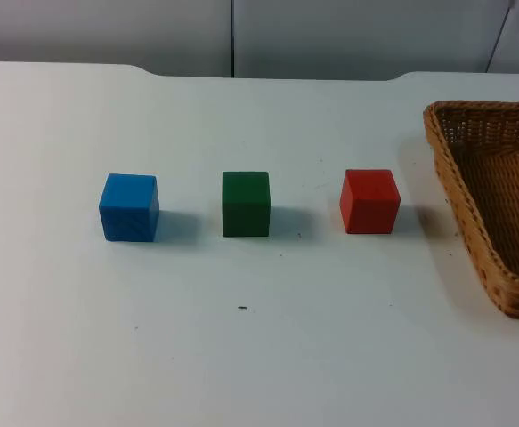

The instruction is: Pick up the basket with the left hand and place the blue cube into the basket with the right hand.

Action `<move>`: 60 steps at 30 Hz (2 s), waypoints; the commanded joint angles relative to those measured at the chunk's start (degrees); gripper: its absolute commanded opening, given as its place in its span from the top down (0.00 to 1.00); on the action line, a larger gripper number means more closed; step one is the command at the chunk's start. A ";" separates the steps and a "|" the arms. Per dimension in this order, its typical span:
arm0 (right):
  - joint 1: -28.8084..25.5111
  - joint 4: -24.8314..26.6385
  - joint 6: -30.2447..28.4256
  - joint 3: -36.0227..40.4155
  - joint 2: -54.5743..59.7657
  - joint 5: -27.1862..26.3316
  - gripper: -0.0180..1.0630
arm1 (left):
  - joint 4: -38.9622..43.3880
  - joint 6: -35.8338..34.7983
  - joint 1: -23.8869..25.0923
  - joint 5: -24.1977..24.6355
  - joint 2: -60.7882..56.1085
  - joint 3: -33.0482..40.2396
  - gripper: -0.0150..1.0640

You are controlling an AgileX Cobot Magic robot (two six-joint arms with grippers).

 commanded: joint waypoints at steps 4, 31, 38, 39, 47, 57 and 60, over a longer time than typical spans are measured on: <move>-0.28 -0.19 -0.37 0.14 -0.13 -0.50 0.01 | -1.16 0.00 0.04 -0.22 -0.29 0.14 0.03; -0.27 -0.07 -1.90 0.04 -0.13 -0.61 0.01 | -33.45 18.35 0.04 -12.88 29.73 -11.80 0.03; -0.27 -0.07 -1.90 0.04 -0.13 -0.61 0.01 | -53.06 35.49 0.04 -12.88 42.64 -12.57 0.03; -0.27 -0.07 -1.90 0.04 -0.13 -0.61 0.01 | -56.04 37.64 0.04 -12.88 44.33 -12.57 0.03; -0.27 -0.07 -1.89 0.04 -0.13 -0.61 0.01 | -64.59 47.55 0.04 -12.76 56.68 -12.57 0.03; -0.27 -0.07 -1.89 0.04 -0.13 -0.61 0.01 | -81.87 61.80 -0.85 -12.90 69.86 -12.72 0.03; -0.27 -0.07 -1.89 0.04 -0.13 -0.61 0.01 | -81.70 62.61 -4.84 -14.81 73.36 -14.84 0.03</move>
